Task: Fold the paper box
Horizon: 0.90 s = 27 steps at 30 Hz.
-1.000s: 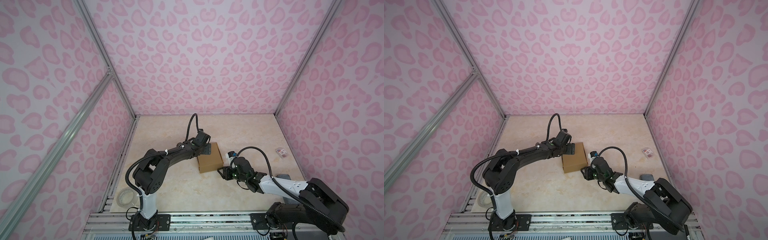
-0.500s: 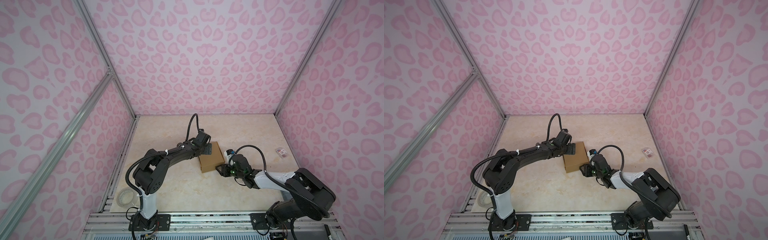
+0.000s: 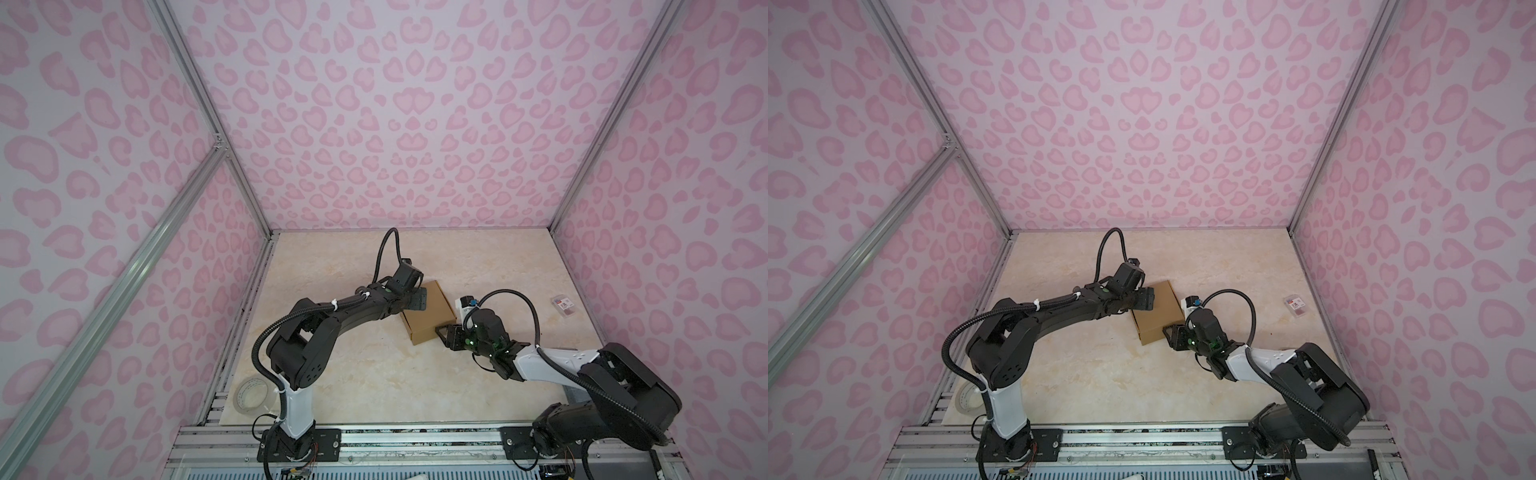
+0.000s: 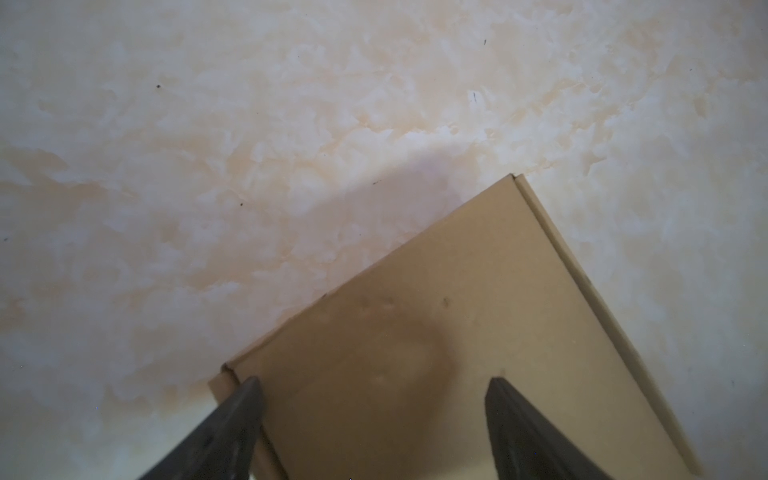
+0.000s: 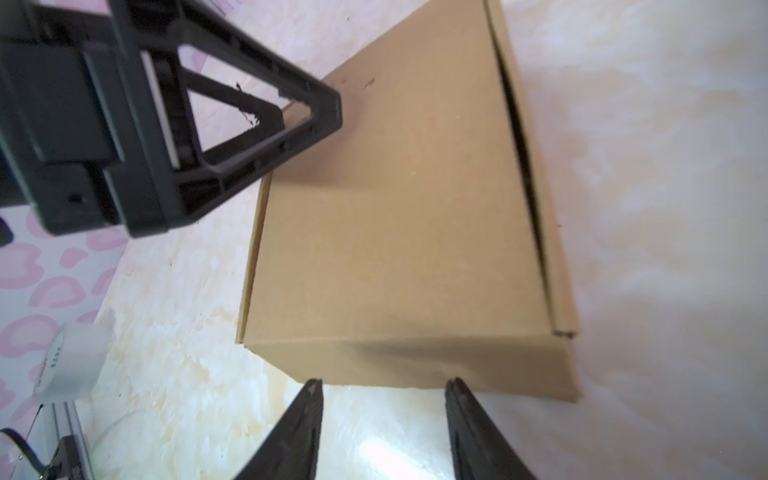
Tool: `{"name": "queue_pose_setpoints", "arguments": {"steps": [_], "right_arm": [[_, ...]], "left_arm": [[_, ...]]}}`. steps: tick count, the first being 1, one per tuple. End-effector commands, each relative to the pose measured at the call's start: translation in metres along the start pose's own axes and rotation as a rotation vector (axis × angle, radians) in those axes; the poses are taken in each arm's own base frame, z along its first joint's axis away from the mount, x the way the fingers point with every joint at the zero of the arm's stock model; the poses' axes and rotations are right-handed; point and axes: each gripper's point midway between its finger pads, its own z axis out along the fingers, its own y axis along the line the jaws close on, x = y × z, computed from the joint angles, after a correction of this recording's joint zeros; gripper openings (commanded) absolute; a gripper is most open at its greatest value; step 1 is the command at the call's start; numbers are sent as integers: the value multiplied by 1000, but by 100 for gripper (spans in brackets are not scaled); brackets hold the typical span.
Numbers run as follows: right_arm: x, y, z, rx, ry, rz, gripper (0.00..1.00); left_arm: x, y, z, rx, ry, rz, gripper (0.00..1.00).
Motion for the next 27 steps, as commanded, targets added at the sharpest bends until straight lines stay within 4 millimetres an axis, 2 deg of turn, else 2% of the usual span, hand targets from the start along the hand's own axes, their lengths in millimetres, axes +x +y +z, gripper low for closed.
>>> {"name": "queue_pose_setpoints", "arguments": {"steps": [1, 7, 15, 23, 27], "right_arm": [[0, -19, -9, 97, -19, 28, 51], [-2, -23, -12, 86, -23, 87, 50], [0, -39, -6, 94, -22, 211, 41], [0, -50, 0, 120, -30, 248, 23], [-2, -62, 0, 167, -40, 264, 19]], "left_arm": [[63, 5, 2, 9, 257, -15, 86], [63, 4, 3, 12, 263, -12, 86], [67, 5, 4, 11, 274, -11, 86], [69, 3, 5, 25, 287, -7, 86], [70, 2, 5, 28, 294, 0, 86]]}}
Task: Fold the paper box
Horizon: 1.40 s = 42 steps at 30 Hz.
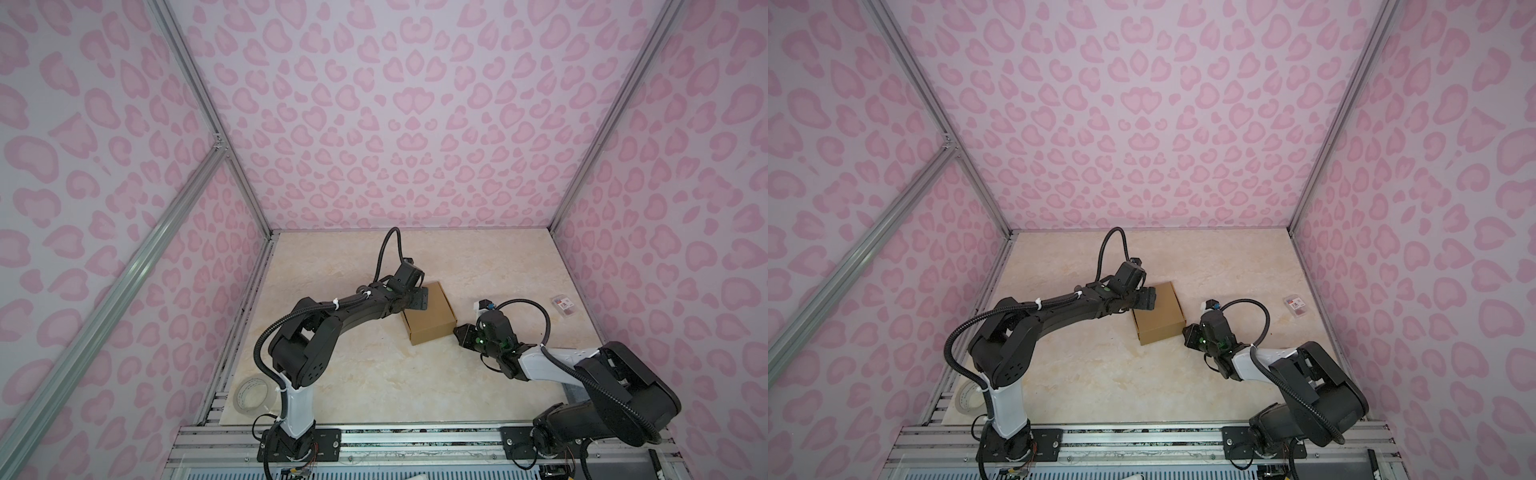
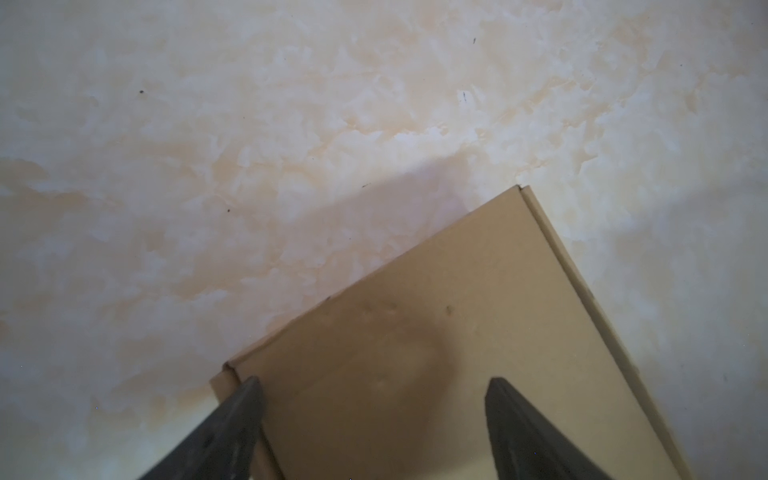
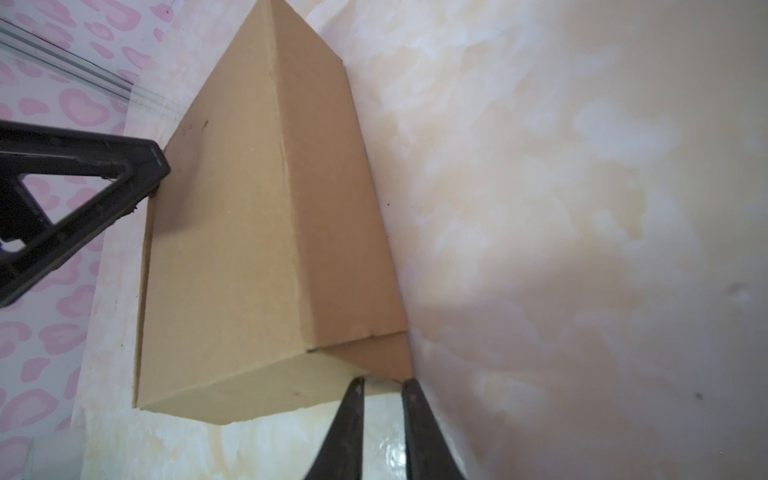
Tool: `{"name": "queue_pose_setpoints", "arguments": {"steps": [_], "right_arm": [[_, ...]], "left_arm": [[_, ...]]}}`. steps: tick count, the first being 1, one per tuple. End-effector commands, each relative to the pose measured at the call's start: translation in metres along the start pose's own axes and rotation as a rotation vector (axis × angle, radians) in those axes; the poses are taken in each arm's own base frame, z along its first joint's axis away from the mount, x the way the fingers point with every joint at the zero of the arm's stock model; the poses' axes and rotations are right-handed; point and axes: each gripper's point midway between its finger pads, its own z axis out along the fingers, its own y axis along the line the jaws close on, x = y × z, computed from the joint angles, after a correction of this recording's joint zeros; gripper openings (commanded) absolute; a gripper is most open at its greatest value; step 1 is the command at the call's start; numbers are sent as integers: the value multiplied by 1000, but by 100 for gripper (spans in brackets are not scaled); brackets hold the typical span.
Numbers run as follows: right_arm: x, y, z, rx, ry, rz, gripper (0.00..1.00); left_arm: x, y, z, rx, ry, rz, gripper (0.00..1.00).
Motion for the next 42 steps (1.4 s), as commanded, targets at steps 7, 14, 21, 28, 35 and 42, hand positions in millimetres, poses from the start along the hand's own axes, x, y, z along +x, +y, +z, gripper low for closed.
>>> {"name": "queue_pose_setpoints", "arguments": {"steps": [7, 14, 21, 28, 35, 42], "right_arm": [[-15, 1, 6, 0, -42, 19, 16], [-16, 4, 15, -34, -35, -5, 15], [-17, 6, 4, -46, -42, 3, 14], [15, 20, 1, -101, 10, 21, 15], [35, 48, 6, -169, 47, -17, 14], [42, 68, 22, -193, 73, -41, 14]], "left_arm": [[73, -1, 4, 39, 298, -2, 86], [81, -8, 6, 66, 331, 23, 85], [80, -6, 4, 53, 333, 39, 85], [80, -8, 5, 59, 338, 35, 85], [84, -6, 6, 55, 350, 31, 85], [86, -9, 7, 63, 355, 30, 85]]}}
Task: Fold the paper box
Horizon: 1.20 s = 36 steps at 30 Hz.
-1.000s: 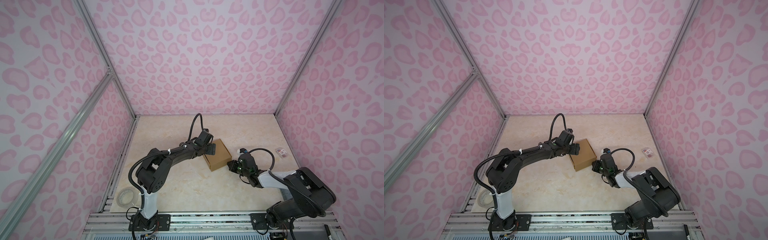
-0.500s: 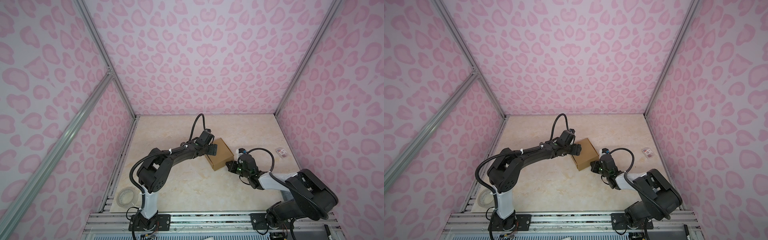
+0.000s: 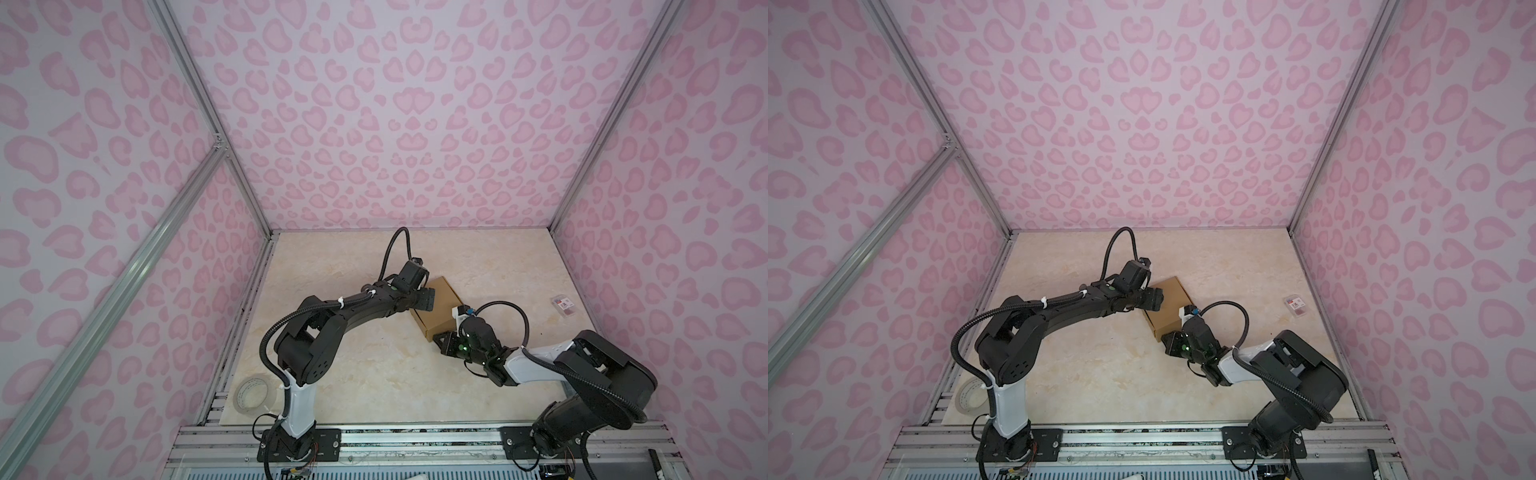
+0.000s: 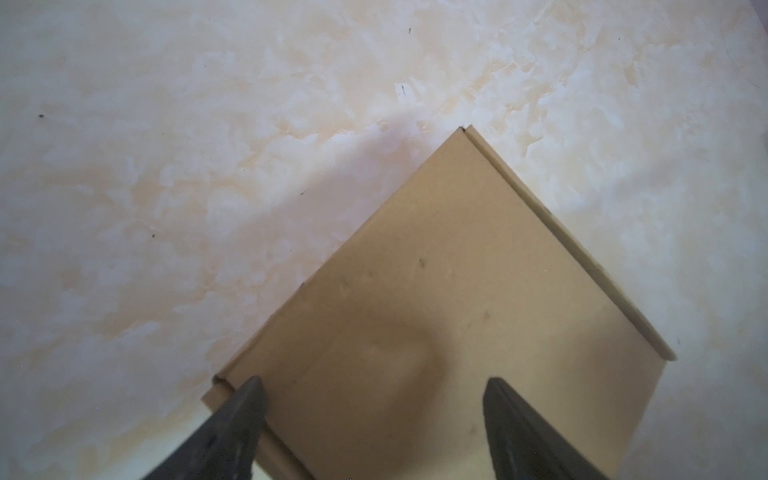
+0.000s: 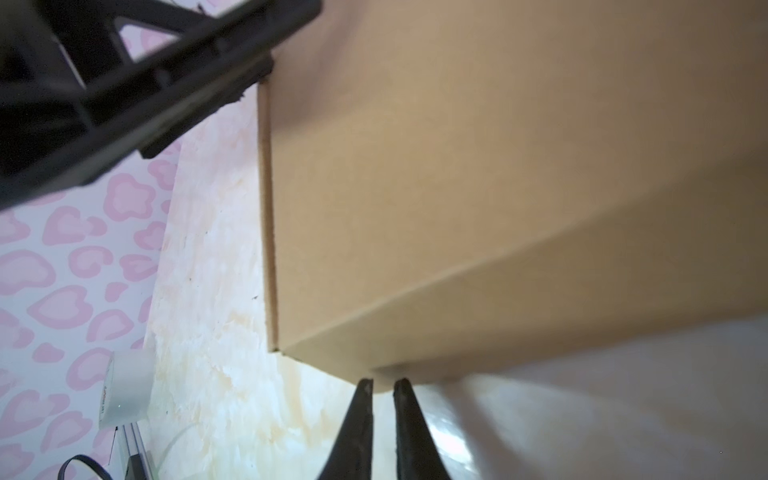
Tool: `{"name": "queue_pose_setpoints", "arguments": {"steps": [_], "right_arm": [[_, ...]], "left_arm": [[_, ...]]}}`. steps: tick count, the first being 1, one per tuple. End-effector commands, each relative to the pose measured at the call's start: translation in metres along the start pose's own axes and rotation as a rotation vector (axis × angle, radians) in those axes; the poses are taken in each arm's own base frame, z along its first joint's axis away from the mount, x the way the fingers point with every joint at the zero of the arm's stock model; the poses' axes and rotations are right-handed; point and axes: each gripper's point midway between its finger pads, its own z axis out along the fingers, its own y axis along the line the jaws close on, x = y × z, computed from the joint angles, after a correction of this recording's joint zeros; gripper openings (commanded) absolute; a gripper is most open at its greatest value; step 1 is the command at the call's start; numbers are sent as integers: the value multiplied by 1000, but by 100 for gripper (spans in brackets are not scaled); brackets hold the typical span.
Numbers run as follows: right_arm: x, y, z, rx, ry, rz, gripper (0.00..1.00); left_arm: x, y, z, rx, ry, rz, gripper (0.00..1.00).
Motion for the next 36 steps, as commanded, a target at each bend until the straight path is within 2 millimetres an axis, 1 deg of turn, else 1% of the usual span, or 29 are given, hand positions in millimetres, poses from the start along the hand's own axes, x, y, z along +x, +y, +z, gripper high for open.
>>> {"name": "queue_pose_setpoints", "arguments": {"steps": [1, 3, 6, 11, 17, 19, 23, 28, 30, 32, 36], "right_arm": [[-6, 5, 7, -13, -21, 7, 14], [-6, 6, 11, -18, -21, 7, 14], [-8, 3, 15, 0, -25, 8, 14], [-11, 3, 19, 0, -37, 5, 14], [-20, 14, 17, -30, -64, 3, 14], [-22, 12, 13, -19, -77, -3, 14], [-20, 6, 1, 10, -80, -11, 14], [-14, -7, -20, 70, -77, -35, 14], [-12, -17, -32, 100, -80, -40, 14], [-15, -28, -45, 136, -95, -41, 14], [-31, -51, -70, 206, -155, -23, 14]], "left_arm": [[83, 8, 2, 1, 328, -55, 85], [85, 6, 2, 4, 332, -54, 85], [88, 5, 3, 6, 339, -52, 85], [90, 1, 3, 15, 342, -49, 85], [91, 0, 3, 19, 346, -46, 85], [91, 0, 3, 17, 345, -43, 85], [93, 2, 4, 9, 351, -39, 85], [93, 3, 4, 7, 351, -34, 85], [93, 3, 4, 6, 351, -27, 85], [93, 3, 4, 6, 352, -25, 85], [93, 2, 4, 13, 352, -24, 85]]}}
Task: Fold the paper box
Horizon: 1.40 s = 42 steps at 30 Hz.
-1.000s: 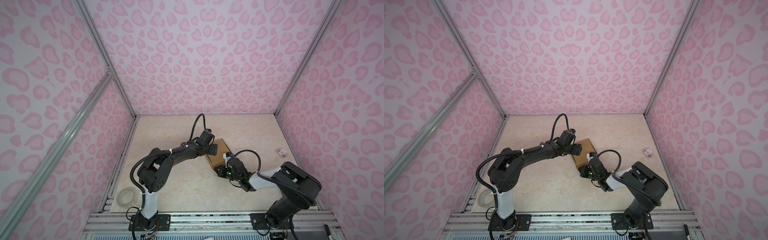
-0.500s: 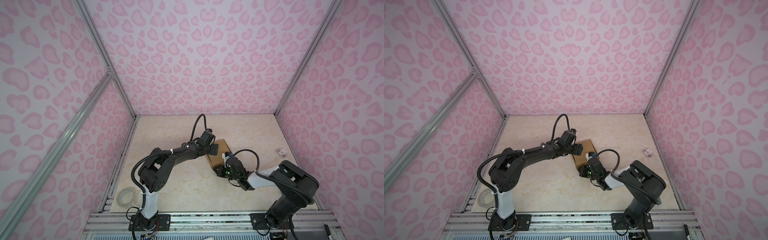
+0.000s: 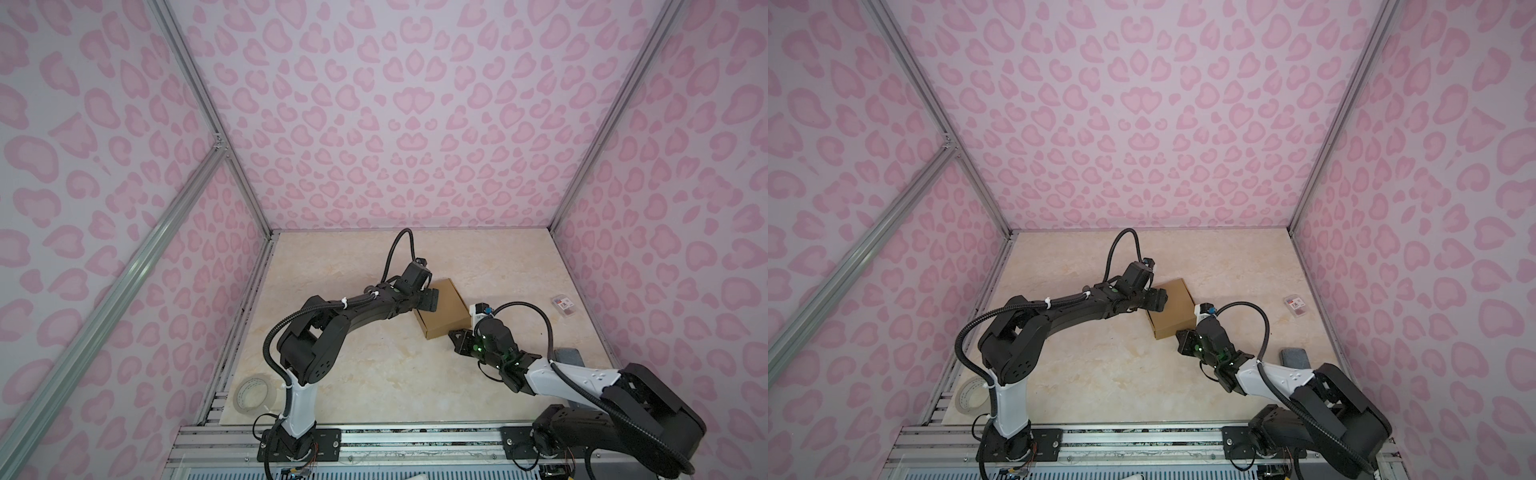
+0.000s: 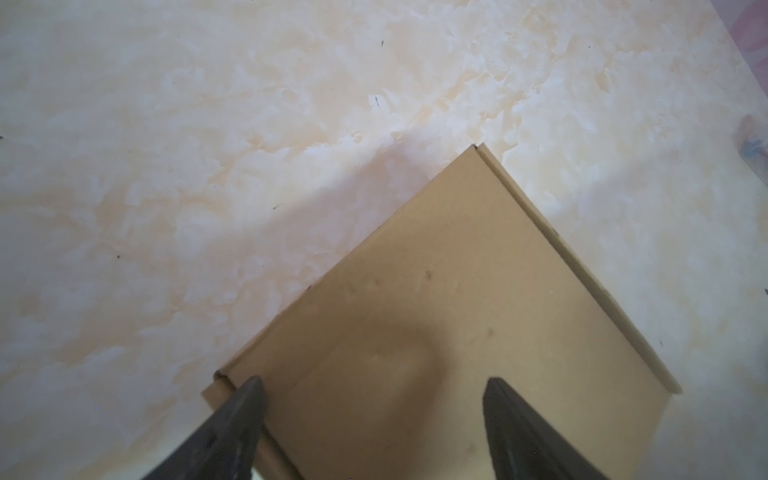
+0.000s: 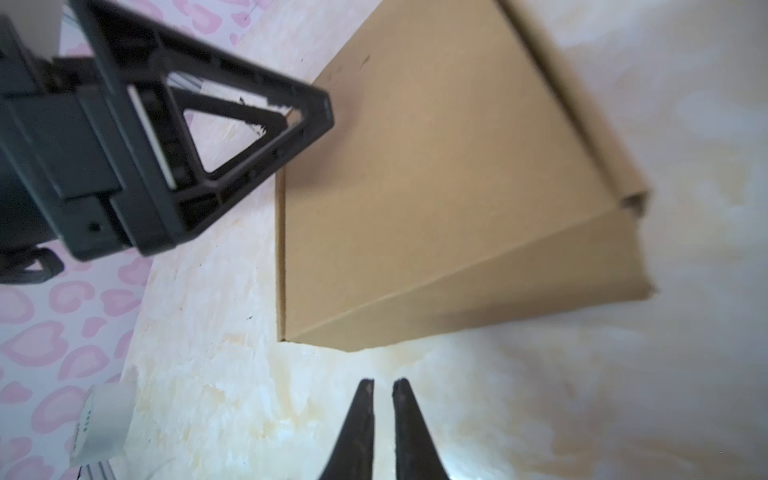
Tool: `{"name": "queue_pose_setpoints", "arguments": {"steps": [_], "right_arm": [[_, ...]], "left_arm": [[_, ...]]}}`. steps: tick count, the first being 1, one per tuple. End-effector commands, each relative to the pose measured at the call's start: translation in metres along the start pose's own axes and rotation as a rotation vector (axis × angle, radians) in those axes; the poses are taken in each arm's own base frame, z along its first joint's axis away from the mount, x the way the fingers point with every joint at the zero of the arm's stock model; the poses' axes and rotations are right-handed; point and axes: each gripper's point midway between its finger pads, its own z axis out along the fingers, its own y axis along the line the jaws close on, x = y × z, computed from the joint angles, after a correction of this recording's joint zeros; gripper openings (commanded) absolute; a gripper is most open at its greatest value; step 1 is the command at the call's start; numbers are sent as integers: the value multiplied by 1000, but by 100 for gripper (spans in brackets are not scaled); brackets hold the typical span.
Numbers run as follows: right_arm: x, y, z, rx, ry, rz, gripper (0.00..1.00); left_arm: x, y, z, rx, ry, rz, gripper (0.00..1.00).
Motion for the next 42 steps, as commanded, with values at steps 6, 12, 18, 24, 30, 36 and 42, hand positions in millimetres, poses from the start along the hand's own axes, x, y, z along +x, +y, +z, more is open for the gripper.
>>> {"name": "queue_pose_setpoints", "arguments": {"steps": [6, 12, 18, 24, 30, 36, 42], "right_arm": [[-20, -46, -19, 144, -38, 0, 14], [-23, -51, -9, 134, -3, 29, 14], [-23, -57, 7, 129, 47, 41, 13], [-24, -63, 21, 122, 58, 65, 12], [-34, -75, 28, 147, 37, 82, 12], [-41, -74, 35, 145, 20, 62, 11], [-43, -81, 16, 203, -13, 50, 11]], "left_arm": [[96, 11, -3, -10, 381, -48, 85], [96, 11, -4, -6, 384, -50, 85], [97, 9, -4, 1, 389, -48, 85], [98, 8, -4, 12, 394, -44, 85], [104, 4, -4, 36, 411, -29, 85], [110, -4, -3, 69, 429, -2, 85], [113, -3, -3, 66, 441, 11, 85]]}}
